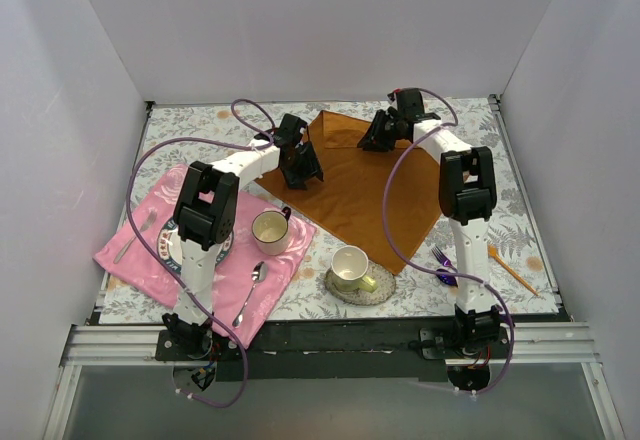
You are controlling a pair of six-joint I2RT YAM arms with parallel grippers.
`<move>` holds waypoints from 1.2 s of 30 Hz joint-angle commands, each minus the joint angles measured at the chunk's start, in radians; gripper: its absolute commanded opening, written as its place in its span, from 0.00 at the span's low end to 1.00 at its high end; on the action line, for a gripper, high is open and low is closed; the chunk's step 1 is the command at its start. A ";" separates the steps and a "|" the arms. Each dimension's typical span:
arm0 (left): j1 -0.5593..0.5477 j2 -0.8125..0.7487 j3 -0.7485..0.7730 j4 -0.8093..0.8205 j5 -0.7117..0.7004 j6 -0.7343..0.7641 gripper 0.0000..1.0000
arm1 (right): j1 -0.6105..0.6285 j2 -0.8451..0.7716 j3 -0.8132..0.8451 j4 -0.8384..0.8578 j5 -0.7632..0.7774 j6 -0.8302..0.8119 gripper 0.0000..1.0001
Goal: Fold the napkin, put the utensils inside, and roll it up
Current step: Flatten the napkin out
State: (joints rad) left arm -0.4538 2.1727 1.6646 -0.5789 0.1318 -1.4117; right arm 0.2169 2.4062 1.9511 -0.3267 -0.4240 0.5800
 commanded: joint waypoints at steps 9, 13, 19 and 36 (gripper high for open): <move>0.001 0.016 0.018 -0.048 -0.001 -0.020 0.53 | 0.003 0.091 0.028 0.158 -0.050 0.040 0.30; 0.003 0.033 0.034 -0.068 -0.017 -0.018 0.53 | -0.010 0.114 0.045 0.195 -0.035 0.070 0.30; 0.003 0.059 0.050 -0.104 -0.032 -0.004 0.54 | -0.039 0.151 0.086 0.268 0.010 0.139 0.31; 0.001 0.049 0.102 -0.147 -0.054 0.016 0.55 | -0.165 0.354 0.465 0.580 0.097 0.285 0.42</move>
State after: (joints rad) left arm -0.4541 2.2017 1.7195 -0.6483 0.1131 -1.4181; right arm 0.0620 2.7712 2.3455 0.0841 -0.3687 0.8467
